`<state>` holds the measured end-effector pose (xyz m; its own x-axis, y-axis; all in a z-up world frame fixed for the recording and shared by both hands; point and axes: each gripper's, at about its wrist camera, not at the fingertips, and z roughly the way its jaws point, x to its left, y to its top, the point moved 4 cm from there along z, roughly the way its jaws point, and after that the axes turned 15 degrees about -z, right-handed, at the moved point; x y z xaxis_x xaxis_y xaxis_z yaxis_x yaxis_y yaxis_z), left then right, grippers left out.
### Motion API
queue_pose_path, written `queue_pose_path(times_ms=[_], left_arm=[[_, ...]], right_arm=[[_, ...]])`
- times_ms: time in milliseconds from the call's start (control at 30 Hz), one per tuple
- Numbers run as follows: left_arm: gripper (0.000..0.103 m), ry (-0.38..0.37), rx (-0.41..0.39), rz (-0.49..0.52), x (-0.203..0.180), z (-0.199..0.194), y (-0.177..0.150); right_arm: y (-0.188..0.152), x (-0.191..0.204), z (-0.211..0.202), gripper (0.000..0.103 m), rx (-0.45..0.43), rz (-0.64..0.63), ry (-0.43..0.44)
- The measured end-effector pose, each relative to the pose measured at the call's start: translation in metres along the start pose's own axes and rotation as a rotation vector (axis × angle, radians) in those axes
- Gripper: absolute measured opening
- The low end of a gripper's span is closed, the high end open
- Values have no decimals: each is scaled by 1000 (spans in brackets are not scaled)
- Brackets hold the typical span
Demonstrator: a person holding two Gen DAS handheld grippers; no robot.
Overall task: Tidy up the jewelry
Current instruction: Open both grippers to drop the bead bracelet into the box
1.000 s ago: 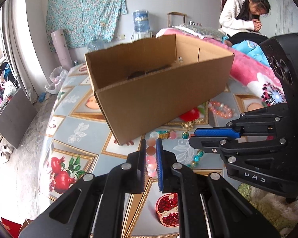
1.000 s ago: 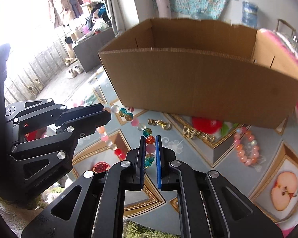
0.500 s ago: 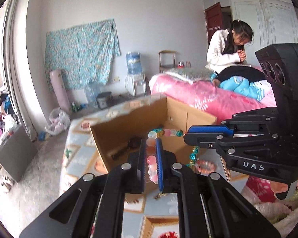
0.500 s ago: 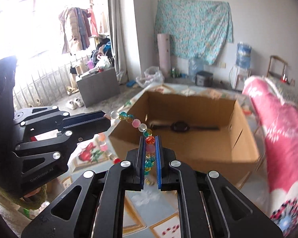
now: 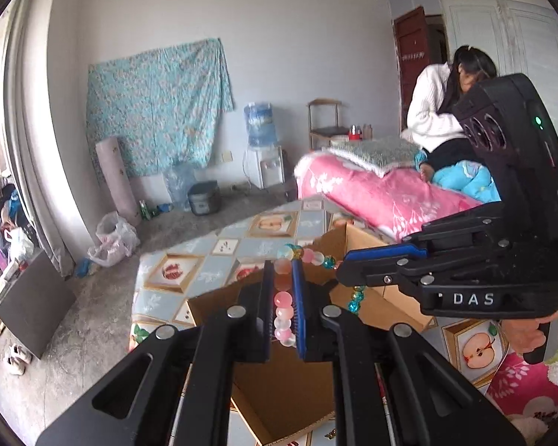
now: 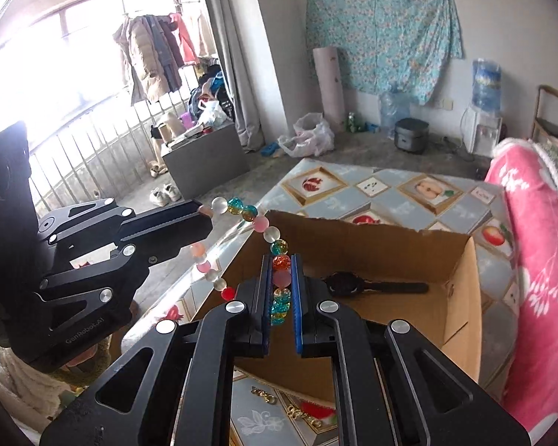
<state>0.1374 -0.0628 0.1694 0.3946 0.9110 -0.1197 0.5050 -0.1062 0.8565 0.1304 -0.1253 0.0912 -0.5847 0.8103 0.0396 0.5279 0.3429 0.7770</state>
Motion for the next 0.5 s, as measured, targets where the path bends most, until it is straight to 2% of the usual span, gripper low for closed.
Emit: queue_pose_path(times_ms=[300, 500], left_arm=[[9, 59, 277, -79, 28, 88, -31], [9, 64, 412, -103, 38, 115, -61]], right_arm=[[-15, -25, 79, 7, 230, 120, 177], [-36, -32, 106, 8, 352, 151, 251]])
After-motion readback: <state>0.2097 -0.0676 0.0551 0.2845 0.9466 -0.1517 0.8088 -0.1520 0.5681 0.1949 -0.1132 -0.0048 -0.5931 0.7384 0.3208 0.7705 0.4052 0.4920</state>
